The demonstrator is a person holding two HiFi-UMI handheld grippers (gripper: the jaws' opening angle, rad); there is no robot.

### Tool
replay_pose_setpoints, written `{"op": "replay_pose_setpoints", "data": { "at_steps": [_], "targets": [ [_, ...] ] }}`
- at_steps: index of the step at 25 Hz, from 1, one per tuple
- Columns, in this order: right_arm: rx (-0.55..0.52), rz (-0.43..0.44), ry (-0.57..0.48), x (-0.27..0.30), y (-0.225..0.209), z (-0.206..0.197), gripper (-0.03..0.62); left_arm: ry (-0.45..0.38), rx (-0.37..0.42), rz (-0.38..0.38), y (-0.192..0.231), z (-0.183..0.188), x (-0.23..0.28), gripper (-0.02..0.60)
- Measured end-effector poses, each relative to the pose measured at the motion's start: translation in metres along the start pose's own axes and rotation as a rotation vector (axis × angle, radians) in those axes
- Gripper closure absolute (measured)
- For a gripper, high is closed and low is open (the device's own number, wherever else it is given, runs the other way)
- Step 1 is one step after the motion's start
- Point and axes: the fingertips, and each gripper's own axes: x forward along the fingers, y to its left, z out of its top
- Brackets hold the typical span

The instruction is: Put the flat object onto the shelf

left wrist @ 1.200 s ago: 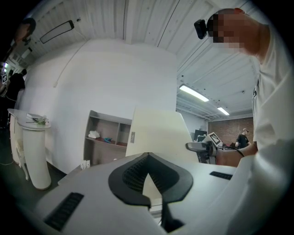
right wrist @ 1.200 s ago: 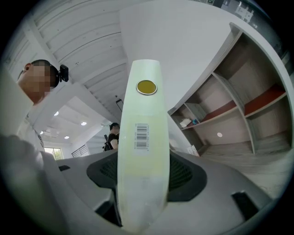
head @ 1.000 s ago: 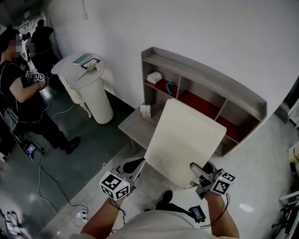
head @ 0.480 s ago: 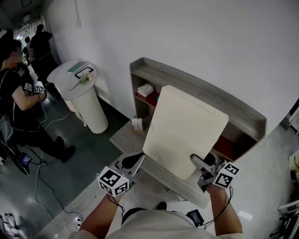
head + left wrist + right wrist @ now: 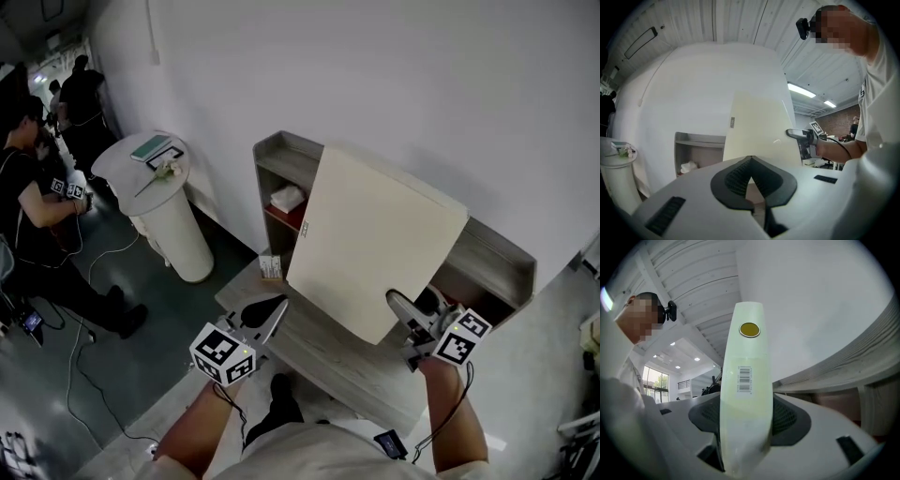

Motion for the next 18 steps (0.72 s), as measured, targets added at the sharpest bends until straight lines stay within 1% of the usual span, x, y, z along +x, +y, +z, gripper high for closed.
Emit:
{"op": "replay_pose_setpoints", "data": {
  "at_steps": [5, 10, 15, 18],
  "targets": [
    [-0.057, 0.002, -0.014, 0.036, -0.013, 0.029, 0.31, -0.009, 0.022, -0.02, 0.027, 0.014, 0.024, 0.569],
    [-0.098, 0.006, -0.024, 0.098, -0.046, 0.053, 0.31, 0.003, 0.036, -0.027, 0.089, 0.02, 0.057, 0.569],
    [-0.161, 0.011, -0.041, 0.117, -0.033, 0.07, 0.31, -0.014, 0.049, -0.042, 0.105, 0.03, 0.055, 0.569],
    [-0.184, 0.013, -0.046, 0.144, -0.04, 0.081, 0.31, -0.019, 0.056, -0.053, 0.129, 0.037, 0.065, 0.569]
  ]
}}
